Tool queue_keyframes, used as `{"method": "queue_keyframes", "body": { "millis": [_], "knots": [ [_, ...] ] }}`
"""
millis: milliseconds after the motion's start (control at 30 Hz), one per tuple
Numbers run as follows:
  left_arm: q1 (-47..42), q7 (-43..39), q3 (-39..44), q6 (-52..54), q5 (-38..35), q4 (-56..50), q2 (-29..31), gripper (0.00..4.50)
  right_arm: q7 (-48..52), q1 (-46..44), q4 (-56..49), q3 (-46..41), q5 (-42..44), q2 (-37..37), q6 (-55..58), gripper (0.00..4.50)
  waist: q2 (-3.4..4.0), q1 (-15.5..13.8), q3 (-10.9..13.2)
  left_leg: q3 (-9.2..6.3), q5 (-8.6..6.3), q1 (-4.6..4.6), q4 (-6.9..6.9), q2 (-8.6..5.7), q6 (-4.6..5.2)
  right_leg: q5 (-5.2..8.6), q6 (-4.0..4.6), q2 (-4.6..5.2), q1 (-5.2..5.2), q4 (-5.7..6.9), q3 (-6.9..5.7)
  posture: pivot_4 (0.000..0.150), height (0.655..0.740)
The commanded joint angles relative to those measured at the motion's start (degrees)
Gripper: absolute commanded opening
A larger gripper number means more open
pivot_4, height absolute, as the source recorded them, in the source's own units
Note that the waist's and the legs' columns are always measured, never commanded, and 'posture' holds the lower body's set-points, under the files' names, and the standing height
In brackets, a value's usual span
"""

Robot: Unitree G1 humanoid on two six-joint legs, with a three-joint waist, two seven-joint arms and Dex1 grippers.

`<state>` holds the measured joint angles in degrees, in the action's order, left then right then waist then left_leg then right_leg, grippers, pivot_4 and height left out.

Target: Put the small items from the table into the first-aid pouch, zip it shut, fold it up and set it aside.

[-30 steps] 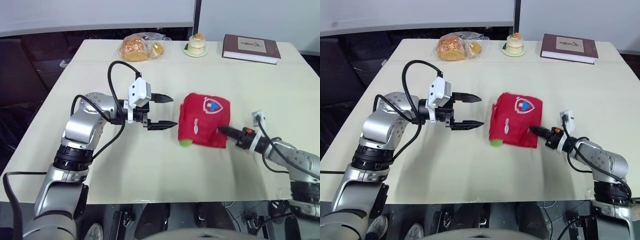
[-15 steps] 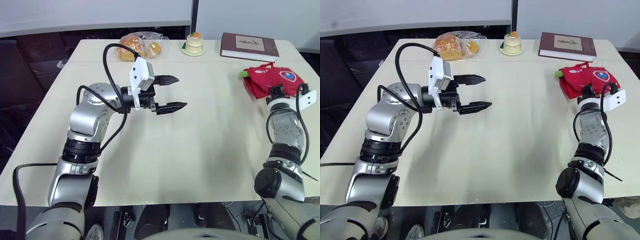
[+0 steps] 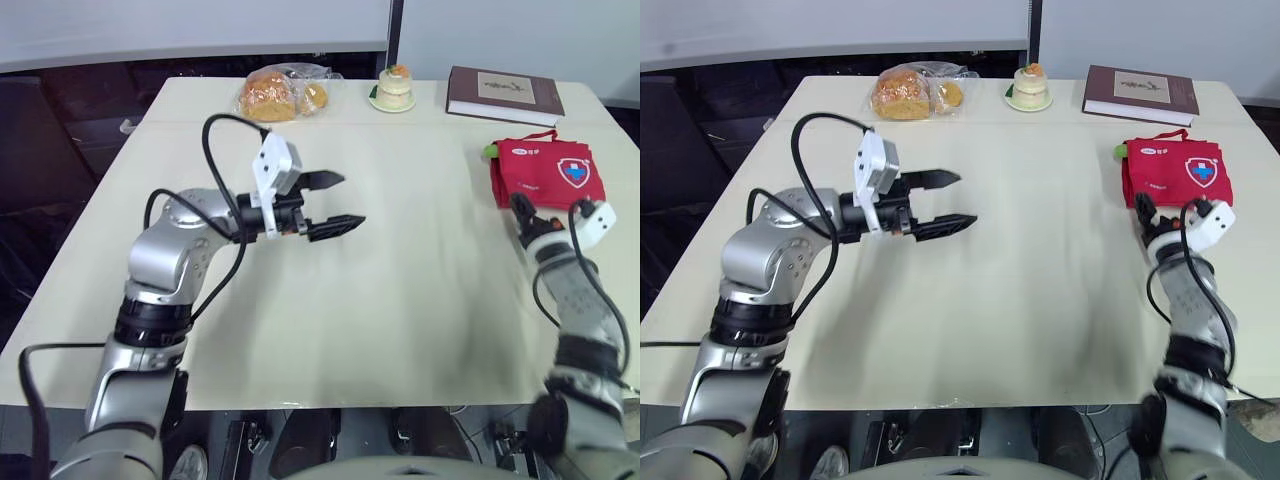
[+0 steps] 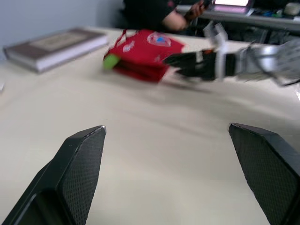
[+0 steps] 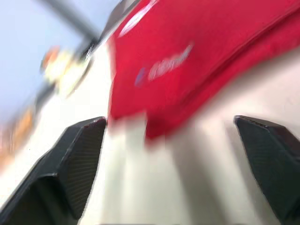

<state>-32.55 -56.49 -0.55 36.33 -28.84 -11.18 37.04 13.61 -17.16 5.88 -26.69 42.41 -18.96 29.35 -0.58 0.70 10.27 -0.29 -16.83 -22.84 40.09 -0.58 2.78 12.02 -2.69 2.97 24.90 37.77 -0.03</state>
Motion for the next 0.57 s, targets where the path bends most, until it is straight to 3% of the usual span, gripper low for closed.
{"method": "queue_keyframes", "body": {
  "millis": [33,167,300,567],
  "knots": [
    [4.5,0.1,3.4,0.6,-1.8,-4.0,2.1,4.50,12.8,8.2,-12.8,3.1,-2.6,-6.5,-3.8,4.48,0.00,0.1,0.0,0.04,-0.01,0.03,0.00,0.00,0.01,0.00,0.00,-0.01,0.00,0.00,-0.03,0.150,0.7289],
    [12.7,0.5,9.1,-0.4,-5.4,-3.9,1.4,4.50,26.6,20.7,-20.8,3.8,-7.0,-14.0,-12.0,4.48,0.16,0.1,0.0,0.08,-0.01,0.15,0.01,0.10,0.01,0.01,-0.01,-0.13,-0.08,-0.06,-0.04,0.150,0.7289],
    [23.3,1.0,9.2,-5.9,-1.2,-5.3,2.3,4.50,38.8,31.3,-21.0,-1.2,-8.1,-19.8,-19.4,4.48,0.09,-0.1,0.0,0.03,-0.02,0.21,-0.01,0.19,-0.01,0.02,0.00,-0.16,-0.16,-0.12,-0.08,0.150,0.7289],
    [32.4,1.4,10.6,-10.6,1.0,-6.5,3.1,4.50,48.2,35.8,-17.9,-7.5,-7.8,-24.9,-24.9,4.48,0.04,-0.9,0.0,0.05,-0.02,0.21,0.04,0.15,-0.01,0.14,0.22,0.05,-0.21,-0.19,-0.10,0.150,0.7289]
  ]
}}
